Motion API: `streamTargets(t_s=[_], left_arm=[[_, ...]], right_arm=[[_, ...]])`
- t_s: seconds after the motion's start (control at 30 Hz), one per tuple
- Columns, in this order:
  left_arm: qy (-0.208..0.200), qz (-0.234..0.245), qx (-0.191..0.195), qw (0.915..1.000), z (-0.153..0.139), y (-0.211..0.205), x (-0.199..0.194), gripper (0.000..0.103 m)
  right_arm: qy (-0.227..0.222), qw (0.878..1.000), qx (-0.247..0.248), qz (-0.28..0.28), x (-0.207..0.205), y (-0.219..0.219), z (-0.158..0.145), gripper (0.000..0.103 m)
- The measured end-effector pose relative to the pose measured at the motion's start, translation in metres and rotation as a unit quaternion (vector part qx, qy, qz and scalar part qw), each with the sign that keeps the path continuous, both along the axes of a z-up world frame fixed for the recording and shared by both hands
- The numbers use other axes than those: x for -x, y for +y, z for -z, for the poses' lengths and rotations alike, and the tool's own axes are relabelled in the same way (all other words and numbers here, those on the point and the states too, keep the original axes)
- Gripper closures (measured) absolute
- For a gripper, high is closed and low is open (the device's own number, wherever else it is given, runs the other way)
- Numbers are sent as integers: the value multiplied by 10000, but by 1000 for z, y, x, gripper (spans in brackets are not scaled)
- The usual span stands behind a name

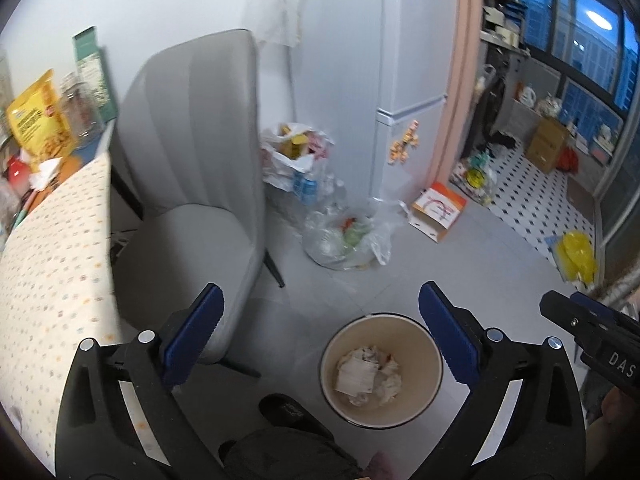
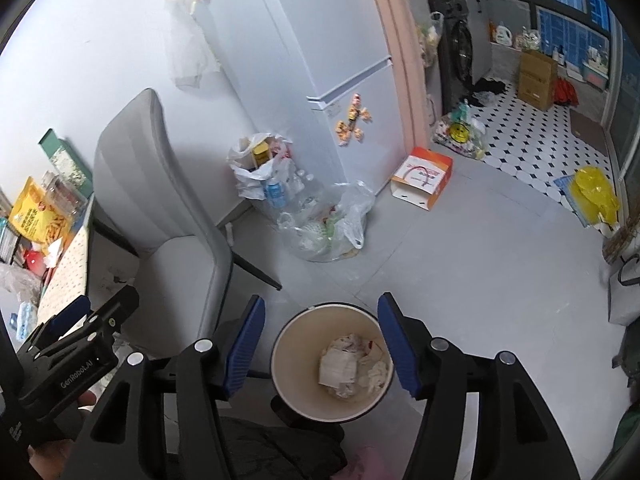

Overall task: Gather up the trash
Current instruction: 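Open both tools over the bin to drop the tissue and blister pack, then move both open tools back over the table toward the brown box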

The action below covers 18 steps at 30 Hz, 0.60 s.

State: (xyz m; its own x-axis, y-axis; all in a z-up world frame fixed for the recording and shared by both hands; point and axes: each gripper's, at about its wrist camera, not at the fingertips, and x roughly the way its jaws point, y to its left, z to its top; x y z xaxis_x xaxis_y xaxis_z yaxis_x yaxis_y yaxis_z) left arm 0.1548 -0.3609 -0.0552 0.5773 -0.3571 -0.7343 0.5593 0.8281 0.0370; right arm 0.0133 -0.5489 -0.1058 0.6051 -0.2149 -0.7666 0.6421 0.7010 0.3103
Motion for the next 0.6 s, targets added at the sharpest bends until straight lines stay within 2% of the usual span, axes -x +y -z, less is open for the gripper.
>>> streamTargets(t_s=[0.33, 0.6], left_arm=[[-281, -664, 310, 9969, -34, 85, -6, 6], [-479, -1171, 502, 9907, -51, 157, -5, 6]], right_arm=[[-219, 9983, 278, -453, -20, 63, -34, 27], [-390, 9943, 507, -850, -38, 116, -61, 21]])
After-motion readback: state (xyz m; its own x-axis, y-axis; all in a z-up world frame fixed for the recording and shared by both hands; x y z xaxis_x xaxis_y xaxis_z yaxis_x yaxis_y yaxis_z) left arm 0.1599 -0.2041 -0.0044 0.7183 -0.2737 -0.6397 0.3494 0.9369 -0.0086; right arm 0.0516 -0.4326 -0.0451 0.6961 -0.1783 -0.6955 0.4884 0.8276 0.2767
